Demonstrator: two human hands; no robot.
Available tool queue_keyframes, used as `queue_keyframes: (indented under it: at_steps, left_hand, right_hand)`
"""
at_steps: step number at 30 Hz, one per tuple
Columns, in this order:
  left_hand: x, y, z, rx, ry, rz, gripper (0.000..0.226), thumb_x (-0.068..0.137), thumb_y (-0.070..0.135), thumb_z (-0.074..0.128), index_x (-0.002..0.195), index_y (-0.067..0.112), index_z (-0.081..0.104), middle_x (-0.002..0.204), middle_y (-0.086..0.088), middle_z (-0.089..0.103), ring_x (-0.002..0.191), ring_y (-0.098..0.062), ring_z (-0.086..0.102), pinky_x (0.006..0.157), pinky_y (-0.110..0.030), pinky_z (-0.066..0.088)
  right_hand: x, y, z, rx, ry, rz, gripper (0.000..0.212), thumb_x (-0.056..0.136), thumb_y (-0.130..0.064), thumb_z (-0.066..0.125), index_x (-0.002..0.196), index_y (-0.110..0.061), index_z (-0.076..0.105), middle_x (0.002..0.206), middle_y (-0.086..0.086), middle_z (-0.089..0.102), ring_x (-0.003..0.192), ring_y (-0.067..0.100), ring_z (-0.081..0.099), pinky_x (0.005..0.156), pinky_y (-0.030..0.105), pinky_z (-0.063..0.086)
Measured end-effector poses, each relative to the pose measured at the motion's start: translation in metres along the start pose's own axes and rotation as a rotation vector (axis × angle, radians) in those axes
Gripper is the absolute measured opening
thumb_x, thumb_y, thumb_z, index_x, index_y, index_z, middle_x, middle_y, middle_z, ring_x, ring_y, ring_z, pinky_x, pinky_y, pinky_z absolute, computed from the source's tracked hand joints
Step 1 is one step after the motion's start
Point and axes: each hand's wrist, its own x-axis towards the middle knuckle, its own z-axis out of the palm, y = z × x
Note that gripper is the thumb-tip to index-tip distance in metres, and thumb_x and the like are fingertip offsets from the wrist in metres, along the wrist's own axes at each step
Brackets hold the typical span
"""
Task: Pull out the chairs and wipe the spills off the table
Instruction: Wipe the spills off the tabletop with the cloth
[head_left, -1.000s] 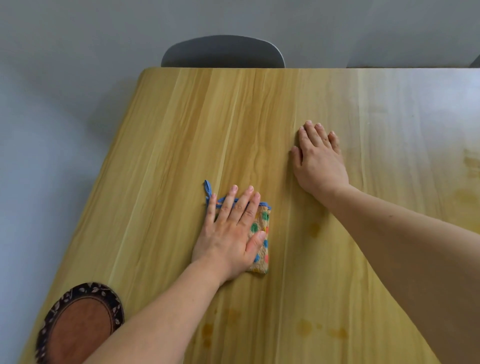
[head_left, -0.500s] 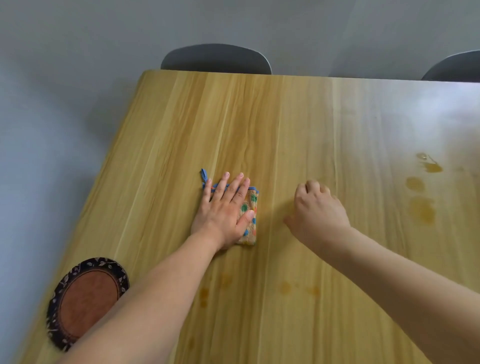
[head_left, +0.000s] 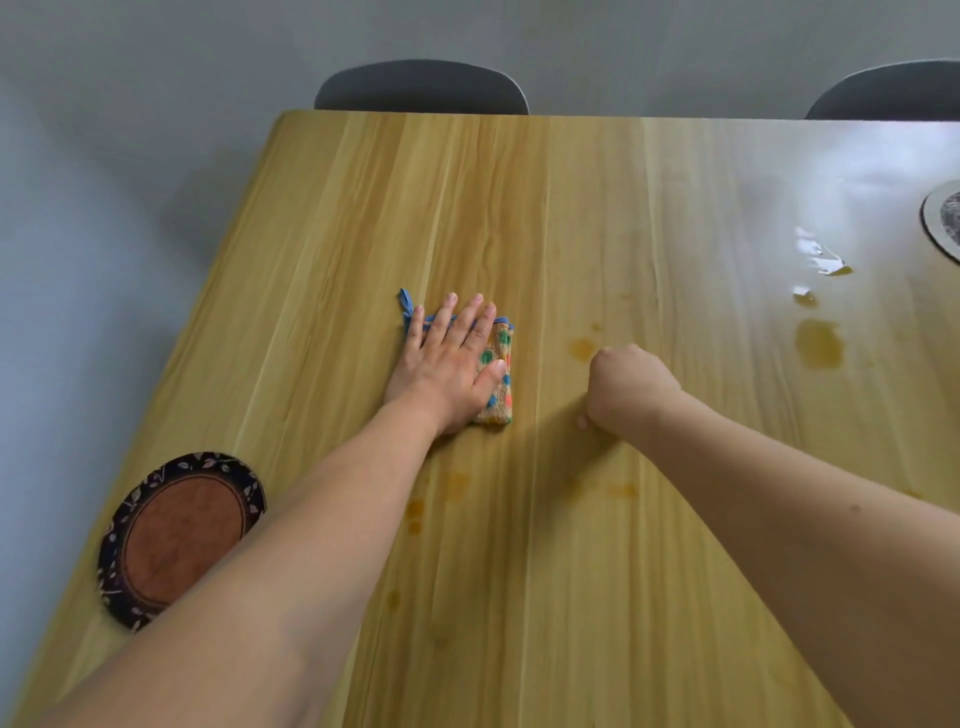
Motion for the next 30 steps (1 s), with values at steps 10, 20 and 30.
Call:
queue_keyframes:
  at_steps: [10, 20, 30]
  left_hand:
    - [-0.095, 0.006, 0.024, 0.017, -0.016, 0.040, 0.068, 0.097, 0.058, 0.004, 0.149, 0.026, -0.027, 0.160, 0.008, -0.029, 0.146, -0.016, -0.031, 0.119, -0.048, -0.018]
    - [-0.175, 0.013, 0.042, 0.019, -0.040, 0.029, 0.070, 0.094, 0.059, -0.005, 0.151, 0.024, -0.028, 0.157, 0.009, -0.036, 0.143, -0.016, -0.037, 0.118, -0.048, -0.021]
    - [-0.223, 0.017, 0.053, 0.001, -0.055, 0.033, 0.070, 0.098, 0.058, 0.003, 0.152, 0.024, -0.026, 0.159, 0.008, -0.033, 0.143, -0.017, -0.037, 0.117, -0.048, -0.023]
  right_hand:
    - [-0.022, 0.011, 0.003, 0.127, 0.054, 0.002, 0.046, 0.079, -0.037, 0.077, 0.109, -0.006, 0.061, 0.118, 0.018, 0.059, 0.092, 0.032, 0.060, 0.074, 0.036, 0.050]
    - [-0.029, 0.004, -0.003, 0.143, 0.067, 0.025, 0.042, 0.076, -0.033, 0.080, 0.092, -0.008, 0.051, 0.073, 0.005, 0.046, 0.079, 0.028, 0.054, 0.068, 0.035, 0.047]
    - [-0.118, -0.002, 0.055, 0.012, 0.237, -0.248, 0.048, 0.084, -0.042, 0.066, 0.113, -0.005, 0.057, 0.117, 0.012, 0.050, 0.108, 0.034, 0.054, 0.086, 0.040, 0.050]
